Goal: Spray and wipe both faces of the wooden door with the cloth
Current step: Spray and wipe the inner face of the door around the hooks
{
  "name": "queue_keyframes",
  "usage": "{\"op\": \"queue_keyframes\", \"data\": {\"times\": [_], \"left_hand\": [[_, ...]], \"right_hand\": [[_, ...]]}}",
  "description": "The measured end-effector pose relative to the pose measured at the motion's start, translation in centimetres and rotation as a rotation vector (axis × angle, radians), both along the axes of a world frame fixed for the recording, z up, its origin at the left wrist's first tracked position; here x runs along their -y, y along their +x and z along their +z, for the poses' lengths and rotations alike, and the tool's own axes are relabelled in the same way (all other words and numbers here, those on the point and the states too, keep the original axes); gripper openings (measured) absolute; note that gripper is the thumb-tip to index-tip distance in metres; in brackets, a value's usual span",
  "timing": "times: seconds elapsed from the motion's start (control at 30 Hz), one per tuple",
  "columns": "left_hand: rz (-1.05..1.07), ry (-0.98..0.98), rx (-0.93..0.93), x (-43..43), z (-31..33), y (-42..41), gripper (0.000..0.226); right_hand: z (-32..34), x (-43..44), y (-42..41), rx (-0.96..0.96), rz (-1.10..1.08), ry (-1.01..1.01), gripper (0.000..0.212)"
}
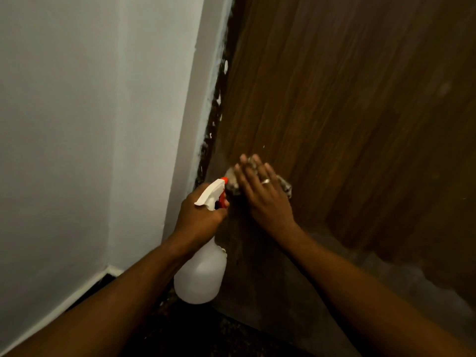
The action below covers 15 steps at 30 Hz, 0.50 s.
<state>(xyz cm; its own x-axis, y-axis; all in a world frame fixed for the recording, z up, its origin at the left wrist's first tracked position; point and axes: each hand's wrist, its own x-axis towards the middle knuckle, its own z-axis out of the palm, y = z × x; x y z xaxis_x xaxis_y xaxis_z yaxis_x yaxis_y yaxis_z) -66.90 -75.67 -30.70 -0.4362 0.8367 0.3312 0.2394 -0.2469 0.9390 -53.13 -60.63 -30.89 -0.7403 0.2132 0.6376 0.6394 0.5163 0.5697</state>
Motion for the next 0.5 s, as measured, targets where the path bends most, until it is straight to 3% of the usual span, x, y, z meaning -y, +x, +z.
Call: {"op": "queue_keyframes", "data": {"times": [0.13, 0.23, 0.37, 0.43, 0.5], "left_hand": [[0.032, -0.011, -0.006, 0.3, -0.4, -1.5, 0.056], [0.044, -0.011, 0.0, 0.6, -1.1, -3.0, 0.046], [0.069, -0.008, 0.01, 0.6, -1.9, -4.6, 0.045], [0.095, -0.022, 0.021, 0.5, -2.0, -5.1, 0.051], [0.11, -0.012, 0.011, 0.6, -2.2, -5.5, 0.052]], "right_hand": [[-2.9, 0.4, 4.4, 0.315, 0.013, -0.012, 0.069], [-0.1, 0.5, 2.8, 0.142, -0.027, 0.019, 0.063], [2.4, 0.8, -5.8, -0.176, 0.002, -0.015, 0.057], [1.2, 0.3, -7.9, -0.167, 0.025, -0.034, 0.057], [-2.3, -0.1, -7.9, 0.018, 0.061, -0.025, 0.061]]}}
